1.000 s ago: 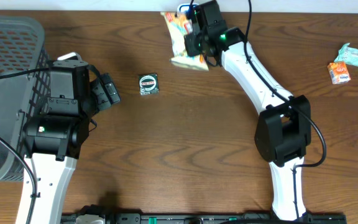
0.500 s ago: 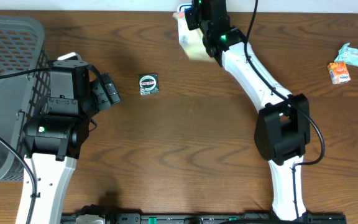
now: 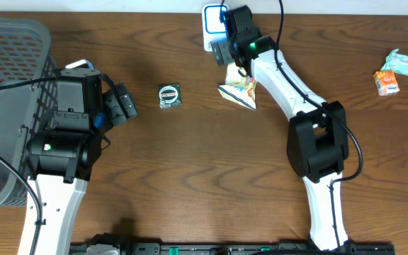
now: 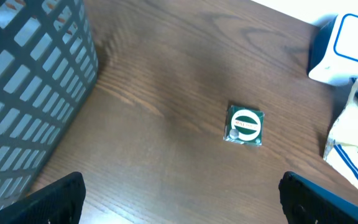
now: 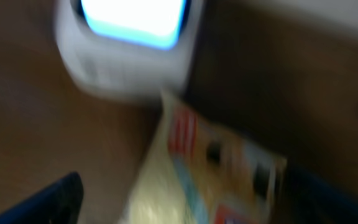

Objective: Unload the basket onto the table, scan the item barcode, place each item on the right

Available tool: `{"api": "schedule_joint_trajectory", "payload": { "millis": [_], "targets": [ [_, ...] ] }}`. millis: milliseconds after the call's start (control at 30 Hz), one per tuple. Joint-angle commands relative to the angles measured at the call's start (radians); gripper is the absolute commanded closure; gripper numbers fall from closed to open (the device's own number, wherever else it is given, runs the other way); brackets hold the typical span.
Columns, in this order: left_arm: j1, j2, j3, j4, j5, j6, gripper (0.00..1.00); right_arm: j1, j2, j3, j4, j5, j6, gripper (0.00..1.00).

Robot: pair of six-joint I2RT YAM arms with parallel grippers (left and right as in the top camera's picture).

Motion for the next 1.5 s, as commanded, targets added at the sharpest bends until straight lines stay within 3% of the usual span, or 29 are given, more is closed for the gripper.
{"api": "schedule_joint_trajectory", "payload": {
  "millis": [0,133,233,600,667,733,833,1033,1267,1467],
  "targets": [
    [0.004,-0.004,0.002,0.000,-0.006,0.013,0.02,-0.025,-0.052,0.000,-0.151,-0.023,0.135,0.01],
    [0.004,-0.004,0.002,0.000,-0.006,0.013,0.02,-0.035,-0.050,-0.002,-0.331,-0.082,0.205,0.01],
    [0.004,-0.004,0.002,0.000,-0.006,0.014,0.02,-0.035,-0.049,-0.014,-0.369,-0.083,0.245,0.01],
    [0.004,-0.004,0.002,0.000,-0.006,0.013,0.02,-0.040,-0.048,-0.235,-0.056,-0.172,0.302,0.03],
    [0.004,-0.004,0.002,0.000,-0.006,0.013,0.02,-0.041,-0.048,-0.276,-0.002,-0.173,0.308,0.24],
    [0.004,-0.004,0.002,0.000,-0.006,0.013,0.02,-0.041,-0.048,-0.296,0.028,-0.172,0.308,0.68],
    [0.004,-0.004,0.002,0.000,-0.006,0.013,0.02,-0.044,-0.058,-0.283,0.032,-0.167,0.302,0.96],
    [0.004,-0.004,0.002,0.000,-0.006,0.013,0.02,-0.052,-0.126,-0.216,0.042,-0.148,0.261,0.99],
    [0.004,-0.004,0.002,0.000,-0.006,0.013,0.02,-0.052,-0.256,-0.196,0.205,-0.047,0.225,0.99],
    [0.004,-0.004,0.002,0.000,-0.006,0.013,0.02,-0.050,-0.243,-0.197,0.390,-0.048,0.225,0.99]
  ]
}}
